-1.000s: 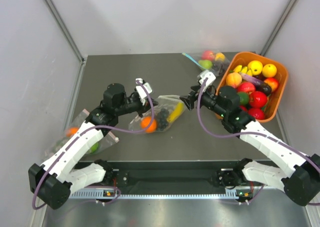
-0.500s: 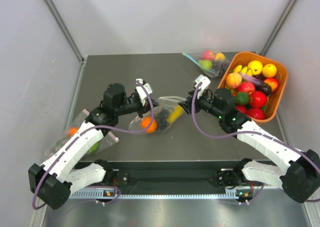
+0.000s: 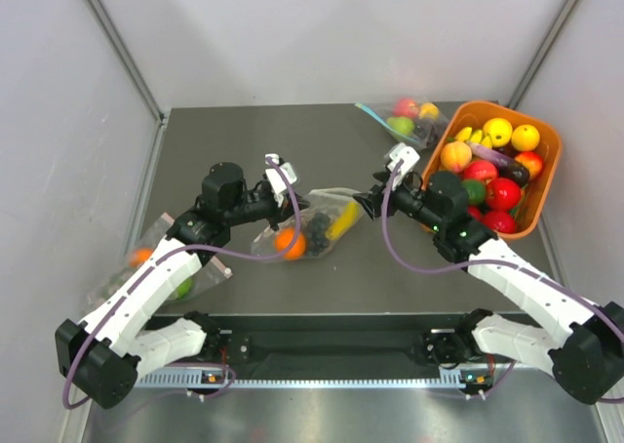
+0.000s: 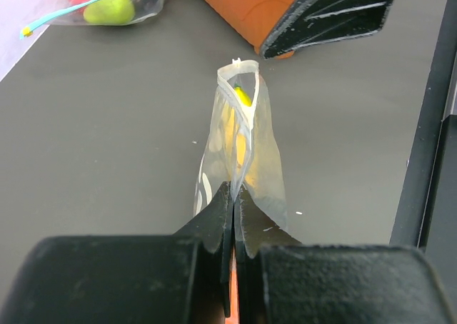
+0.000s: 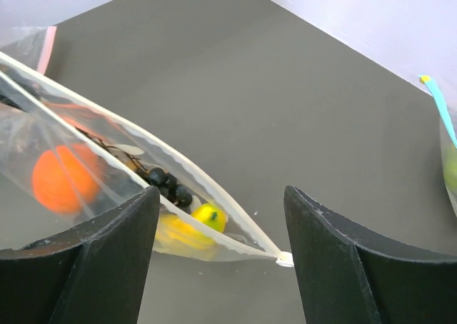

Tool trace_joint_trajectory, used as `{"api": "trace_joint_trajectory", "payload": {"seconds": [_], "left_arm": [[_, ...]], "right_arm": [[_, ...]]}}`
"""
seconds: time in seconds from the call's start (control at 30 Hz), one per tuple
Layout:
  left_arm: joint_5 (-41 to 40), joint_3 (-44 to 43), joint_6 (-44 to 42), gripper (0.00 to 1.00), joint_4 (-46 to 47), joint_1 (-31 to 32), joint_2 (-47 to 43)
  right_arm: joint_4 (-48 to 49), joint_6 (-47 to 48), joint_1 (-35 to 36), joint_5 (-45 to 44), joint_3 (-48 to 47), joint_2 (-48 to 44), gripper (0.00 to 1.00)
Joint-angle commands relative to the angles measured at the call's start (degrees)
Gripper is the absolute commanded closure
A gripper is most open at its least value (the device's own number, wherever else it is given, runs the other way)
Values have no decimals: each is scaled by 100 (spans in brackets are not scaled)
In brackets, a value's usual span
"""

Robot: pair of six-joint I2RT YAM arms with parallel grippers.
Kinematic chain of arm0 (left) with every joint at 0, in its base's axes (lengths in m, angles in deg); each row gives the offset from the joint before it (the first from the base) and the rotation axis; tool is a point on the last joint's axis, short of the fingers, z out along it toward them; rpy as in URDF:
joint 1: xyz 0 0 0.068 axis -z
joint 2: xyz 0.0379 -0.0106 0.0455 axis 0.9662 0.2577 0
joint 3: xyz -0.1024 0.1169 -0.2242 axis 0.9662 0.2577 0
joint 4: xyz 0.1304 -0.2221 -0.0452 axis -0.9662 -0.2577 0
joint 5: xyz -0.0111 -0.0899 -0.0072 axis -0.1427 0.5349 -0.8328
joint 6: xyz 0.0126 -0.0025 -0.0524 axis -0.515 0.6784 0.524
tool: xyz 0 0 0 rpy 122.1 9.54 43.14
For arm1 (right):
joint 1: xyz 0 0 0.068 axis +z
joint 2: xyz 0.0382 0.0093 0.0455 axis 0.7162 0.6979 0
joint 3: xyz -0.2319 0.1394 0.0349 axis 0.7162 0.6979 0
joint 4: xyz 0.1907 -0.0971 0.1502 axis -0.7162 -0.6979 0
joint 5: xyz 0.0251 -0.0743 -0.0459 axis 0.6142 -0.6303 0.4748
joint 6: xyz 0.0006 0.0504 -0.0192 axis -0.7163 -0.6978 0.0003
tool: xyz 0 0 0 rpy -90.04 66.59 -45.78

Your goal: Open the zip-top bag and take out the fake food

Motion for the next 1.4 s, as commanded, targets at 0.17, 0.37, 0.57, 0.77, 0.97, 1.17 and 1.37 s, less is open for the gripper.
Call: {"api": "trace_joint_trajectory", "payload": {"seconds": [0.17,0.37,0.57,0.77,0.97,1.17,1.37], "left_arm": [[231,-247,-159,100,61,-9,-44],[161,-238,-185,100,52,-9,-36],[38,-229,-203,100,43,-9,-18],[11,-212,-229,100,70,-18,-9],[275,-220,-229,100,52,-9,8],[337,-238,-238,100,17,-18,-44],[241,-238,-220,100,17,-9,17]], "right_arm": [[465,168,-144,245,-430,541,30],[351,230,-153,631,-501,718,30],[158,247,-153,852,-264,455,30],[43,221,-144,1369,-114,182,30],[228,344,-153,2002,-298,577,30],[298,607,-153,2012,-527,990,31],[360,599,-153,2494,-685,1289,70]]}}
